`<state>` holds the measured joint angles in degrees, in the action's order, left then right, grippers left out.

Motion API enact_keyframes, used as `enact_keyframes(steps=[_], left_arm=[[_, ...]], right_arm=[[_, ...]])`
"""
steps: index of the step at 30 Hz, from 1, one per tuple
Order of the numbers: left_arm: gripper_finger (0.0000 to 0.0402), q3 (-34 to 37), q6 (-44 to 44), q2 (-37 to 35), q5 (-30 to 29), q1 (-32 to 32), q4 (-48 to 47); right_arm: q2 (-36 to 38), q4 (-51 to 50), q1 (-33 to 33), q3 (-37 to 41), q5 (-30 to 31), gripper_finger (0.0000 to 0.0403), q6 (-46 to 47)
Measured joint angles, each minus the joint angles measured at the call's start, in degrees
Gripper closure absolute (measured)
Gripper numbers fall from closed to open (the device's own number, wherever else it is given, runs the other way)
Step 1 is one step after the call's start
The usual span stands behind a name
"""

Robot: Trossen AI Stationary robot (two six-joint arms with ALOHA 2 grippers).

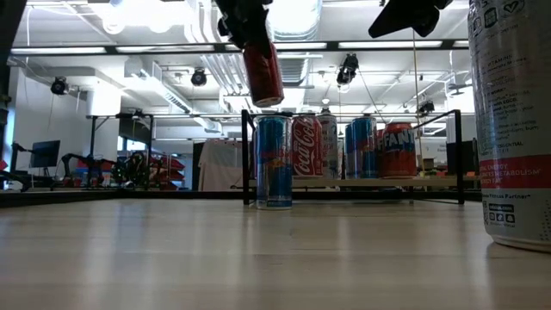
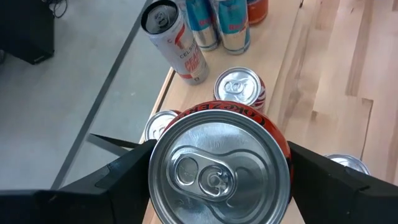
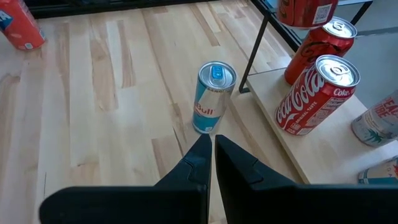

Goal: Place canned beverage on shelf
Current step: Put the red and black soda can on the shelf

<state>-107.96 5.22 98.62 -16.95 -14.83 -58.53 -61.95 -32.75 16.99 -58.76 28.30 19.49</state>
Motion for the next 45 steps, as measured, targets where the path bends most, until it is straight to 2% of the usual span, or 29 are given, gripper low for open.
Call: enact_keyframes(steps=[45], left_arm=[[0.0104, -0.2, 0.3, 3.1, 1.1, 0.1, -0.9]], right_arm=[[0.0, 0.0, 0.0, 0.5, -0.2, 0.039, 0.0]])
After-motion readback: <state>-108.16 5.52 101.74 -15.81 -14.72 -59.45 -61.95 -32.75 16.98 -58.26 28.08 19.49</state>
